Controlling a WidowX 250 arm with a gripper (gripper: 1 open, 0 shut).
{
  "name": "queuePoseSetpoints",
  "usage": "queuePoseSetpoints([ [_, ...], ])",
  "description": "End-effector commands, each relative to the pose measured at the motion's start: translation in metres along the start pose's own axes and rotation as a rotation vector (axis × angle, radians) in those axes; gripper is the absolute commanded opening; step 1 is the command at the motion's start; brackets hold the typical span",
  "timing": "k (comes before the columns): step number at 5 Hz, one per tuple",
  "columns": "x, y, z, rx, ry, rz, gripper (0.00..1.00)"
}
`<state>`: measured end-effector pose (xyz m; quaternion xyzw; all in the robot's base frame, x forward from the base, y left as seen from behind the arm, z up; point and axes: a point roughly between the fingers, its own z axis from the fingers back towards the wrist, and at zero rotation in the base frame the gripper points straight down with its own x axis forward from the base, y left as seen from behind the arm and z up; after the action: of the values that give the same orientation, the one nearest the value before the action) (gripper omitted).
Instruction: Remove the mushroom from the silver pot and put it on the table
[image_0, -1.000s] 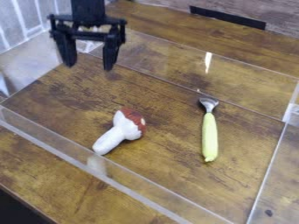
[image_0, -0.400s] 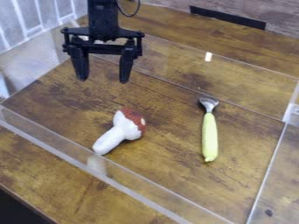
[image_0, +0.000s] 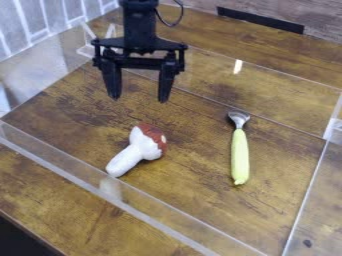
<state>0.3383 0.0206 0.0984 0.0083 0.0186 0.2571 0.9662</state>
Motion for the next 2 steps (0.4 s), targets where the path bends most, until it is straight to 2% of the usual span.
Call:
queuePoseSetpoints([
  [1, -0.002, -0.009, -0.002, -0.011, -0.032, 0.002, 1.00],
  [2, 0.003, -0.011, -0.018, -0.004, -0.028, -0.004, 1.00],
])
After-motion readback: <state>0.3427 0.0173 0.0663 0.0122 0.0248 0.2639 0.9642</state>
